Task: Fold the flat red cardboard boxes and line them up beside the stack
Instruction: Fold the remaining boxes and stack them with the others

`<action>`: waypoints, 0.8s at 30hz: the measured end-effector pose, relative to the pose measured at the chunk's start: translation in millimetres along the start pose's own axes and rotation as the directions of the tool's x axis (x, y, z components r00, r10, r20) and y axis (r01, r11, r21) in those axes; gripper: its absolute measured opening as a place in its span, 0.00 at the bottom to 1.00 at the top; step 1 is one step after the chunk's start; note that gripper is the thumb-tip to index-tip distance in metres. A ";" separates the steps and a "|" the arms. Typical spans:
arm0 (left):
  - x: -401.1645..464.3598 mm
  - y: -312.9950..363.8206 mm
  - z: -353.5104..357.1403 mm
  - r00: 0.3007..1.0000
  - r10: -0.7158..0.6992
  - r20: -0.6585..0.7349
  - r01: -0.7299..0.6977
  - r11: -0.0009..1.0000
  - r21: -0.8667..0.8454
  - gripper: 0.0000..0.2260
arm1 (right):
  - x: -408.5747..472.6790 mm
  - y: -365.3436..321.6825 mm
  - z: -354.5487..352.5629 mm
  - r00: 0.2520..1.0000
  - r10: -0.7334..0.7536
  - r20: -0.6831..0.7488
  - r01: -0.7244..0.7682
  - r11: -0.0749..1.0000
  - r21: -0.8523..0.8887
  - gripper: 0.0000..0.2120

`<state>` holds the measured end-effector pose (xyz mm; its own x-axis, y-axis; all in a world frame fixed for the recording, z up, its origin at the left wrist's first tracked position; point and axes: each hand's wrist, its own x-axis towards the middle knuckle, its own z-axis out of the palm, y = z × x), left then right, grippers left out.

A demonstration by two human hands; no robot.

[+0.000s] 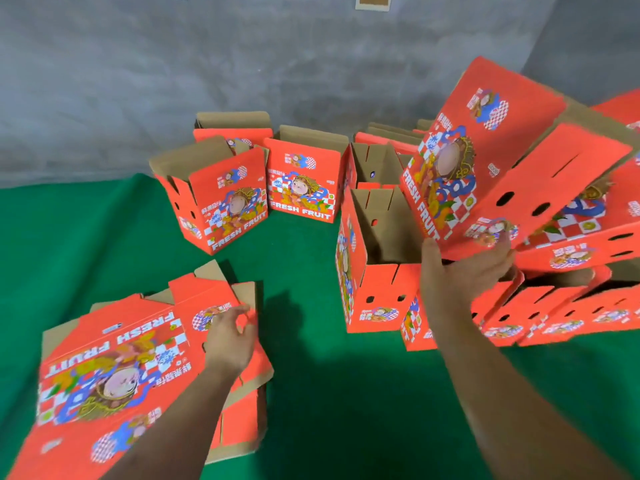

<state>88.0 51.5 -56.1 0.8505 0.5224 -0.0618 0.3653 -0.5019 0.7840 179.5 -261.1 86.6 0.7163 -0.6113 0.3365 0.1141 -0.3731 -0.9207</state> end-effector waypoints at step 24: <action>-161.3 -108.8 -11.7 0.942 0.122 0.314 -0.131 0.991 0.005 0.23 | -211.5 128.6 88.7 0.394 0.563 0.726 0.123 0.751 -0.649 0.46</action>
<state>-93.4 29.9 -124.2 0.9643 0.2142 -0.1558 0.2529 -0.5691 0.7824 103.7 -117.9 -120.5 0.8463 0.0560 -0.5298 -0.2730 -0.8084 -0.5215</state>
